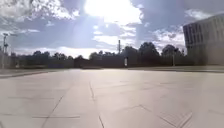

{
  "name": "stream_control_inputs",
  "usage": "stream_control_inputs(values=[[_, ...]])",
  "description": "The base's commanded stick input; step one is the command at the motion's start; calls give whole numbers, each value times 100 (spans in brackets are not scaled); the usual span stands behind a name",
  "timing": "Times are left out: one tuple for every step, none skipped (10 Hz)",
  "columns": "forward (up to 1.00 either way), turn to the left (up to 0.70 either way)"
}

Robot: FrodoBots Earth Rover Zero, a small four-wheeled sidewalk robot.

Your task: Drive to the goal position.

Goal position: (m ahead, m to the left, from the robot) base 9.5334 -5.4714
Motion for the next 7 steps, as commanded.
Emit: stream_control_inputs(values=[[70, -1], [70, -1], [70, -1], [70, -1], [70, -1], [70, -1], [70, -1]])
